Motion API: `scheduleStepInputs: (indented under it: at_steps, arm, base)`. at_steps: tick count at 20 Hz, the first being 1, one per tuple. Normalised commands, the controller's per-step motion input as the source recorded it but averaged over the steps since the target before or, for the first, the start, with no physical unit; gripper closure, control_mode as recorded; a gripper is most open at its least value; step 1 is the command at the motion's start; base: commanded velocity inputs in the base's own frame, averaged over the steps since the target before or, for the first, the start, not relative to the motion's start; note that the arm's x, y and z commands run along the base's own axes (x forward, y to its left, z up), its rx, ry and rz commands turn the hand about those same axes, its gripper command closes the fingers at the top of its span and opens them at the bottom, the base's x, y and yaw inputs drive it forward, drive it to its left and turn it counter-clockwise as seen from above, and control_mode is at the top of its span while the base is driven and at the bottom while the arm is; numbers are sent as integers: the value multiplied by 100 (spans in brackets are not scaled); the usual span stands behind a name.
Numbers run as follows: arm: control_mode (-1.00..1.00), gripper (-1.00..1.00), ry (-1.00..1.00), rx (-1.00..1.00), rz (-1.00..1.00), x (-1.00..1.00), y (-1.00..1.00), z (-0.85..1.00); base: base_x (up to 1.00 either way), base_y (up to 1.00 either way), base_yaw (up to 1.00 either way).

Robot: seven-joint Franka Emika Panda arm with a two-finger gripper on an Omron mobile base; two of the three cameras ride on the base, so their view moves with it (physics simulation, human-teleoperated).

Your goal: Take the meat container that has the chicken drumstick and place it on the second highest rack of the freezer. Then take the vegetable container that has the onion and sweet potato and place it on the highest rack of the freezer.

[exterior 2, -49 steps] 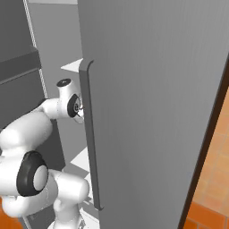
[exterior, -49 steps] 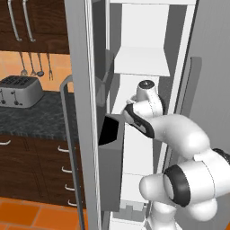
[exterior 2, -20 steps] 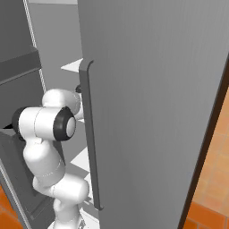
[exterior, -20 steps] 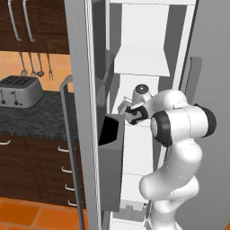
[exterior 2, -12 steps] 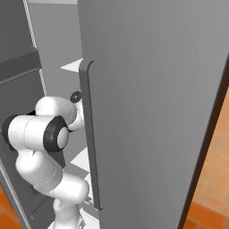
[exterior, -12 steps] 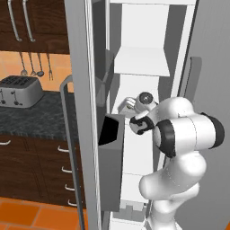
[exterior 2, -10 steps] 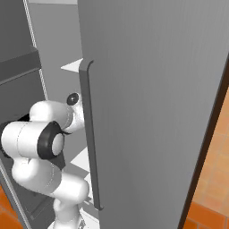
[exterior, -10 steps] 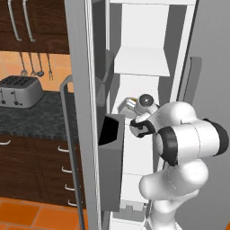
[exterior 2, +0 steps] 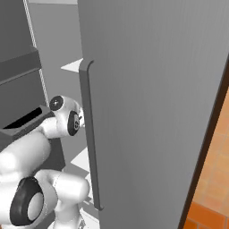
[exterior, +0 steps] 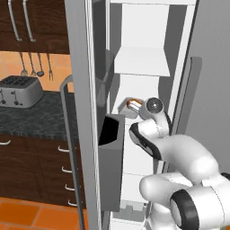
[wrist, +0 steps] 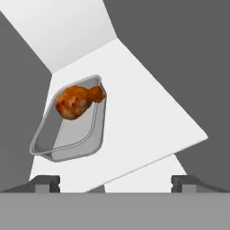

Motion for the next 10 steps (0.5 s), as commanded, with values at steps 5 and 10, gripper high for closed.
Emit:
scheduleStepInputs:
  at_steps: [5,10]
  arm:
    - [-100,-100,9,0,0,-99,0,83]
    - [-100,-100,7,0,0,-100,0,61]
  base:
    - [0,0,0]
    - [0,0,0]
